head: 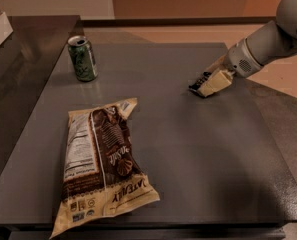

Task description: Move rxbar chocolate near brown chip bag

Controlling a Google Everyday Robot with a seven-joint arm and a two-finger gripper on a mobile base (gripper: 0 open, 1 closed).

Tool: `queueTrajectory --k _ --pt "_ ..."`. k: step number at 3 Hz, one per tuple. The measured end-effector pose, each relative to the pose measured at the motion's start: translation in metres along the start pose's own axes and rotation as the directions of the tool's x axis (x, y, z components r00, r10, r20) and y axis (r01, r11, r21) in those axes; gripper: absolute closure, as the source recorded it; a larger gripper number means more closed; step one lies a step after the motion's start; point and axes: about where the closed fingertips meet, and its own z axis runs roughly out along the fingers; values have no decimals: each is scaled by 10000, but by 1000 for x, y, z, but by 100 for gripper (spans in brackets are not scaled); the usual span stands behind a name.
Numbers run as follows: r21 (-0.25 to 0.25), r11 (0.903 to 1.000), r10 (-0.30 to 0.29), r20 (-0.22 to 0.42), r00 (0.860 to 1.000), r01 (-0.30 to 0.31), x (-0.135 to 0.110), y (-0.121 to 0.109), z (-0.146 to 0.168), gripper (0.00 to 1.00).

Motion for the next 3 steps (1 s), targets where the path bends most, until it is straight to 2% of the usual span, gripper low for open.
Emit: queueTrajectory --k 1,2,3 --pt "-493 9963 -691 294 9972 705 -22 24 3 100" --pt "-1068 9831 -1429 620 9878 1489 -40 51 8 100" --pt "-1562 9687 -1812 854 9797 1928 -46 78 13 100"
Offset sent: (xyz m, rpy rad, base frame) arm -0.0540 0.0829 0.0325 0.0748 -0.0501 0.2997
